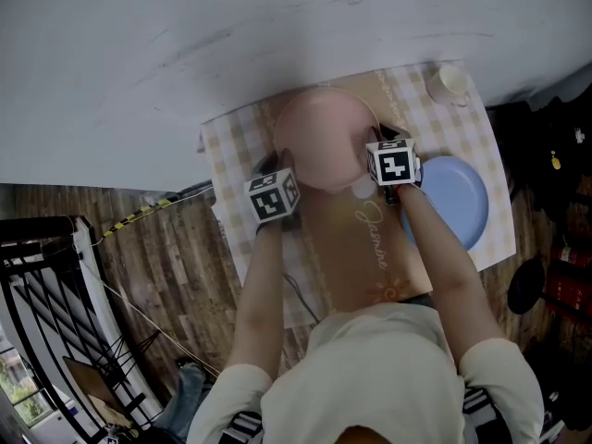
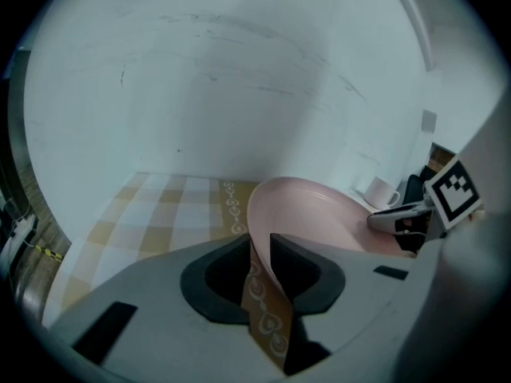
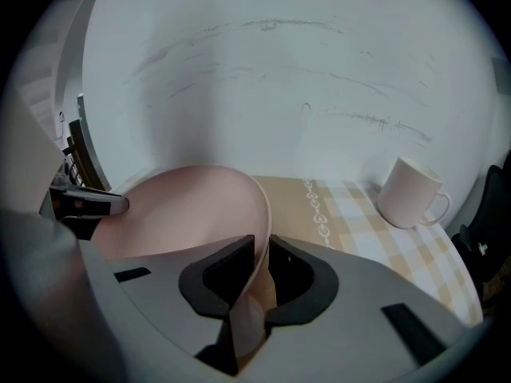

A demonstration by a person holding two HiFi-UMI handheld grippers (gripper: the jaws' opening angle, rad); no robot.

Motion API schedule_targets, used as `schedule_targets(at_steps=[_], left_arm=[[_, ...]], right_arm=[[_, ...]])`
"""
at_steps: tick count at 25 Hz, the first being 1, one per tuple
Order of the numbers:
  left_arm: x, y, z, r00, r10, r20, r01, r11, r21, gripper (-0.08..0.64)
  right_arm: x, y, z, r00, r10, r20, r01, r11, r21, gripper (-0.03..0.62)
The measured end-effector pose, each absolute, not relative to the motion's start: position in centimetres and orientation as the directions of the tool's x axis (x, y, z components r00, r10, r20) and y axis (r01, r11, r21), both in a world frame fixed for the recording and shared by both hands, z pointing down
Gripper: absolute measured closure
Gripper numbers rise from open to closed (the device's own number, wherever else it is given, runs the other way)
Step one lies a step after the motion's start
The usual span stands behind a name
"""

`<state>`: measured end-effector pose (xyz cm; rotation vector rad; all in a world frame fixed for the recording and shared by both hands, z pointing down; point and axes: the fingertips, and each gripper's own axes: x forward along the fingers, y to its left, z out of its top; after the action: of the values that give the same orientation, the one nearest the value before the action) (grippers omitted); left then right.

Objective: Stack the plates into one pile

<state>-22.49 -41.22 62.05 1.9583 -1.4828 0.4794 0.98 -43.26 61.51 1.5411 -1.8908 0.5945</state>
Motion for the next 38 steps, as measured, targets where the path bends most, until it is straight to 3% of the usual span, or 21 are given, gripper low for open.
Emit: schedule_targets(at_steps=[38], left_arm=[[-22.2,-33.7,54.7,0.276,-0.801,0.531,-0.942,-0.115,0.316,0.514]], right_arm=[[1.3,-35.9,51.9,-0.175,-0.806,0.565,-0.975,0.222,0.013,0.554]])
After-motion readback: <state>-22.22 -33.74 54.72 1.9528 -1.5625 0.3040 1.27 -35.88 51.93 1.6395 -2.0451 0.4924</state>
